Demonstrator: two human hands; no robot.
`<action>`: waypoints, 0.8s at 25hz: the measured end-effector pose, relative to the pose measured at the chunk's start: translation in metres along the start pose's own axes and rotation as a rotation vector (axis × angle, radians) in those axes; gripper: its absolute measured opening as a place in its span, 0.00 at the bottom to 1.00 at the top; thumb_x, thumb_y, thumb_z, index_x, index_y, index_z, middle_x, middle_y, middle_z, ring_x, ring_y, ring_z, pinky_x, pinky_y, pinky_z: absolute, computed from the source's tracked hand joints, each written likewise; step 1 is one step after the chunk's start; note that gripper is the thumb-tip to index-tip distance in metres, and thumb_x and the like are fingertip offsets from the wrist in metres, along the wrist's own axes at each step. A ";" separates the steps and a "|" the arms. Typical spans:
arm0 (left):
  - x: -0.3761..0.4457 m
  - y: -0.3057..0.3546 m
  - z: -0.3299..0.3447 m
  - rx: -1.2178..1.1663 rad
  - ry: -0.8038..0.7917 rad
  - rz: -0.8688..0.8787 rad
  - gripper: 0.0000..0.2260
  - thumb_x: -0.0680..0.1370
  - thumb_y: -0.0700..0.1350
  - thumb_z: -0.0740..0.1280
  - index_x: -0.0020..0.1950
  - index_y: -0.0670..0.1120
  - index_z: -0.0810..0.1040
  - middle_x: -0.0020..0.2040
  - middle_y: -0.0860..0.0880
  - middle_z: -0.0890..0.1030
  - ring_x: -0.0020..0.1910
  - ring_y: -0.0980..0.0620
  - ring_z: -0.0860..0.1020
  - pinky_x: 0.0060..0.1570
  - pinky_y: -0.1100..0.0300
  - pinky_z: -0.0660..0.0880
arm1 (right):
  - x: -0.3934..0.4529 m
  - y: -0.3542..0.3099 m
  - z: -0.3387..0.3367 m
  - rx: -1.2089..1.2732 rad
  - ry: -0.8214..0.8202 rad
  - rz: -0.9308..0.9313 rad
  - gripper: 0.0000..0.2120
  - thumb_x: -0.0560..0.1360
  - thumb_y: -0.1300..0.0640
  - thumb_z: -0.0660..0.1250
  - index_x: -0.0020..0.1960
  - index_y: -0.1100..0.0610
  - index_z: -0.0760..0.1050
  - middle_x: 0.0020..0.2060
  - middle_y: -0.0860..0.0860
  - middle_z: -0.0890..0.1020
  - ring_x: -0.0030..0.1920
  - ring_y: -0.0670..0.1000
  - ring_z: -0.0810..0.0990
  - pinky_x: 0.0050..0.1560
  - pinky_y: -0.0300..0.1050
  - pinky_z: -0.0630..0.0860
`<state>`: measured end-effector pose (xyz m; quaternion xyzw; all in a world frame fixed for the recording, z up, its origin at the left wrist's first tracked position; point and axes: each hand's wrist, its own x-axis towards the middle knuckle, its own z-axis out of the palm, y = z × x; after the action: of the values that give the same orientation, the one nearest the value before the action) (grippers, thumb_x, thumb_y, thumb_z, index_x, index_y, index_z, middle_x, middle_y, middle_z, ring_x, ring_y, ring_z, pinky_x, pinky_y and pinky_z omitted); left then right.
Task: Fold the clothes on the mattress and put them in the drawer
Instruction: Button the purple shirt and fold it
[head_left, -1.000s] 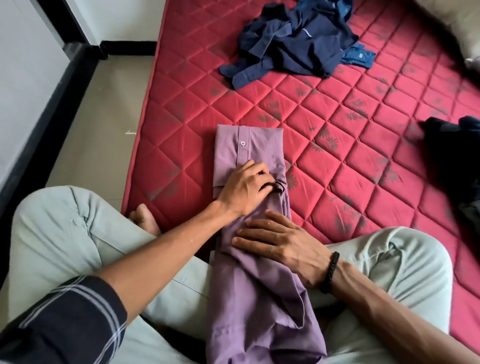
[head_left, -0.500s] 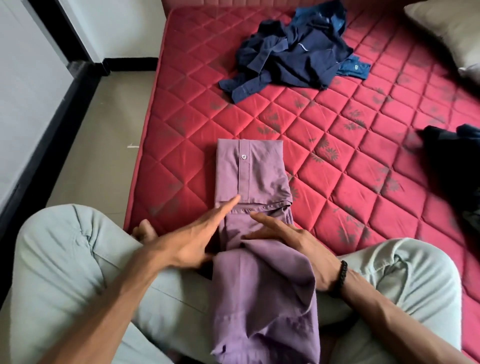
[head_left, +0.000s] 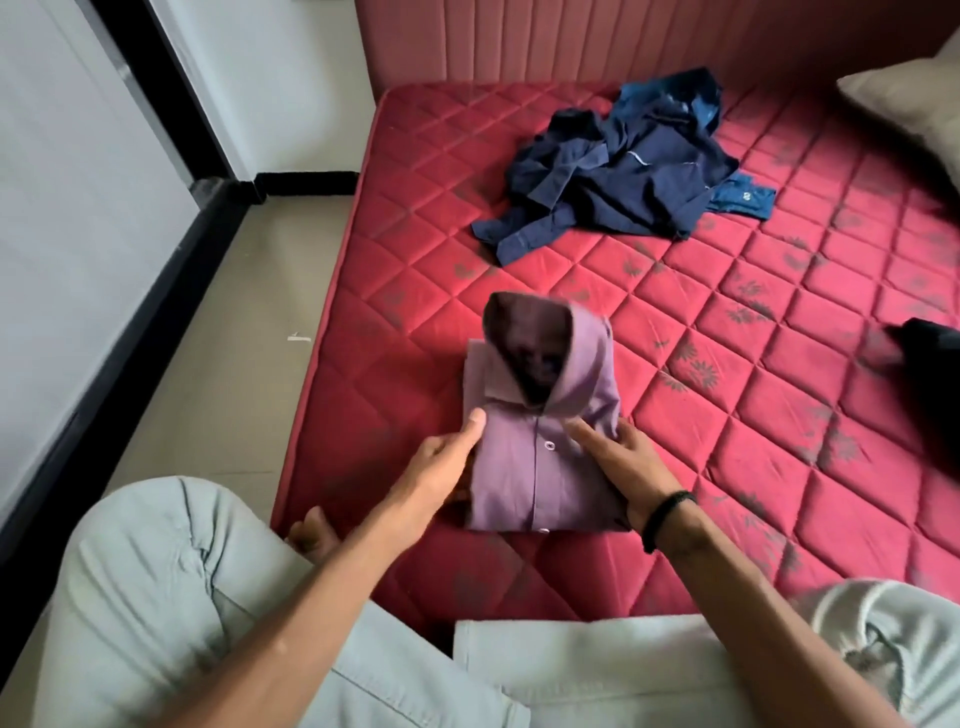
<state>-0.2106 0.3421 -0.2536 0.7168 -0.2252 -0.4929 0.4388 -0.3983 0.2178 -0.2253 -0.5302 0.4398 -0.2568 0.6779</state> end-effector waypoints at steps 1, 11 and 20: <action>0.003 -0.004 -0.001 -0.011 -0.025 0.057 0.32 0.67 0.78 0.69 0.44 0.48 0.78 0.45 0.49 0.81 0.45 0.50 0.79 0.53 0.54 0.73 | 0.000 0.001 0.001 0.035 0.017 0.010 0.14 0.76 0.54 0.76 0.58 0.59 0.81 0.48 0.51 0.88 0.51 0.51 0.87 0.50 0.45 0.83; -0.024 0.019 -0.008 -0.147 -0.190 0.051 0.26 0.68 0.53 0.80 0.57 0.38 0.83 0.52 0.41 0.87 0.50 0.44 0.84 0.47 0.52 0.82 | 0.011 0.001 -0.008 -0.126 0.031 -0.109 0.13 0.83 0.50 0.66 0.48 0.59 0.80 0.39 0.46 0.84 0.41 0.44 0.78 0.43 0.45 0.77; 0.042 0.064 -0.005 -0.355 0.014 -0.003 0.03 0.79 0.41 0.71 0.47 0.47 0.84 0.38 0.54 0.86 0.40 0.55 0.80 0.37 0.64 0.76 | 0.047 -0.015 -0.022 0.101 0.009 -0.002 0.22 0.62 0.56 0.83 0.53 0.62 0.84 0.48 0.62 0.87 0.48 0.57 0.84 0.47 0.45 0.84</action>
<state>-0.1811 0.2794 -0.2198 0.6318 -0.1303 -0.5205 0.5594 -0.3928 0.1636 -0.2275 -0.4947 0.4288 -0.2815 0.7016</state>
